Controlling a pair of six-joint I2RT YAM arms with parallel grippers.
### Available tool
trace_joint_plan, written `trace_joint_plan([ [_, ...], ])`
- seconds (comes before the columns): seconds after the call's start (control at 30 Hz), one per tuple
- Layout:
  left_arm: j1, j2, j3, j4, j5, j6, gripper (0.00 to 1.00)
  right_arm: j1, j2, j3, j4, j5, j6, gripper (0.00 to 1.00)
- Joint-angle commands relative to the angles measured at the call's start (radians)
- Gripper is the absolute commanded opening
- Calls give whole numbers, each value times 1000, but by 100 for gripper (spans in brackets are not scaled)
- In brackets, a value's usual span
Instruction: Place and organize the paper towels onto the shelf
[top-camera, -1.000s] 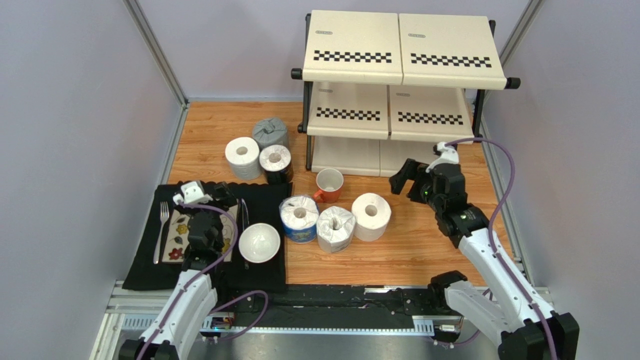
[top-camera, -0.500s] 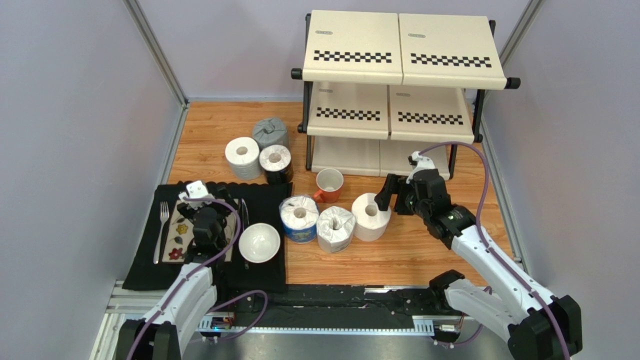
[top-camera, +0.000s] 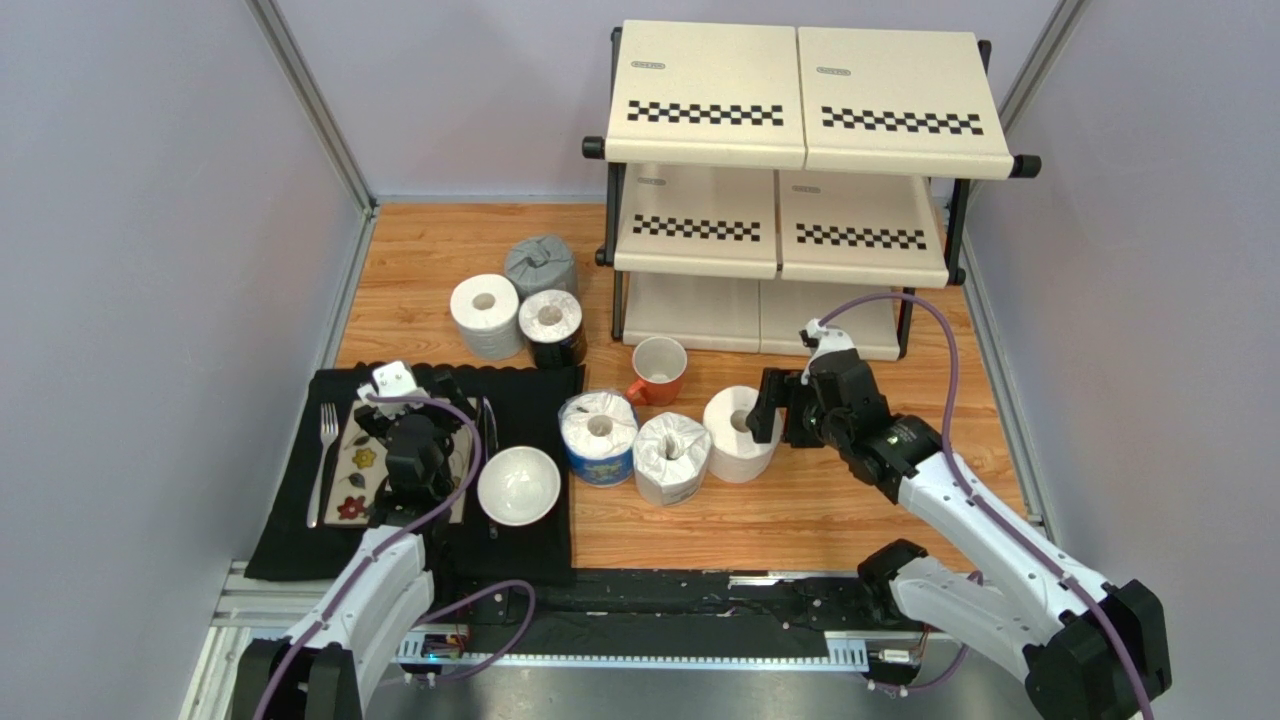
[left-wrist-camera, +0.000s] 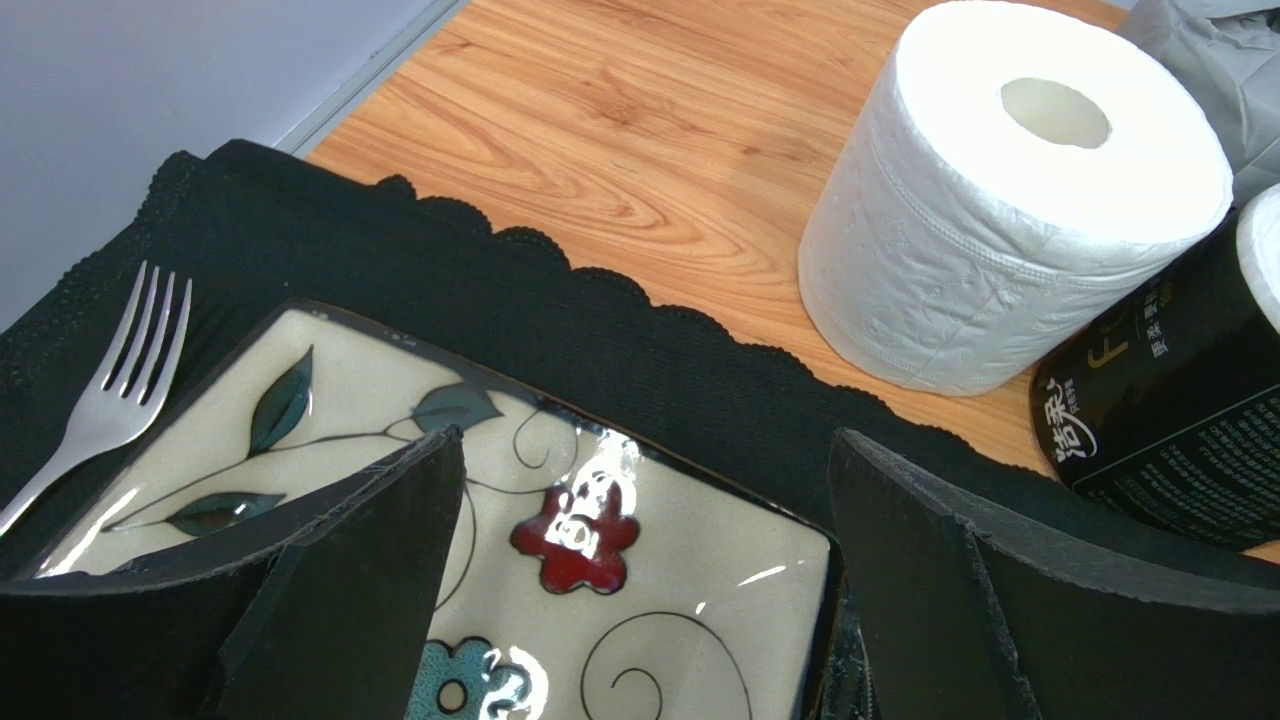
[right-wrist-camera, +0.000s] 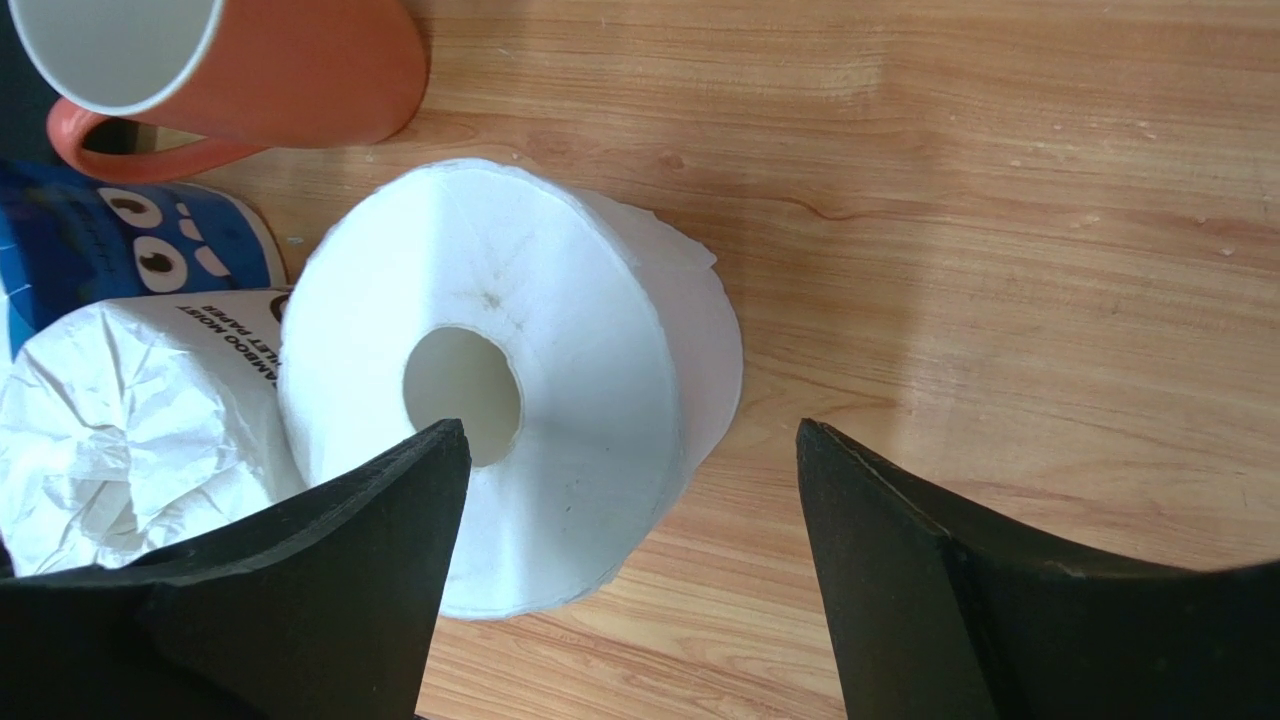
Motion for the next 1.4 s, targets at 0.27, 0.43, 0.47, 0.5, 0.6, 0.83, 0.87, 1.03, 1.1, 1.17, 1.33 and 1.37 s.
trace_joint_plan([
  [0.27,5,0,-206,16,-8,-7,99,5,63,0,70,25,1,84],
  [0.43,5,0,-206,16,-8,-7,99,5,79,4,94,43,11,83],
  [0.47,5,0,-206,16,-8,-7,99,5,79,4,99,54,12,83],
  [0.5,5,0,-206,16,-8,-7,99,6,81,3,106,63,18,82],
  [0.6,5,2,-208,16,-10,-7,99,5,70,-22,137,97,27,77],
  [0.83,5,10,-205,16,-13,-7,99,16,-3,-98,192,142,44,73],
  [0.87,5,11,-205,16,-13,-7,99,20,-9,-100,191,154,41,73],
  [1.03,5,11,-203,14,-13,-7,99,37,-22,-118,202,192,34,73],
  [1.1,5,11,-203,14,-13,-7,99,45,-13,-121,211,198,32,73],
  [1.17,5,11,-202,14,-13,-7,99,55,0,-125,218,209,27,73],
  [1.33,5,11,-203,13,-16,-8,99,85,29,-122,231,243,23,73],
  [1.37,5,13,-203,14,-16,-8,99,95,33,-118,232,260,23,73],
])
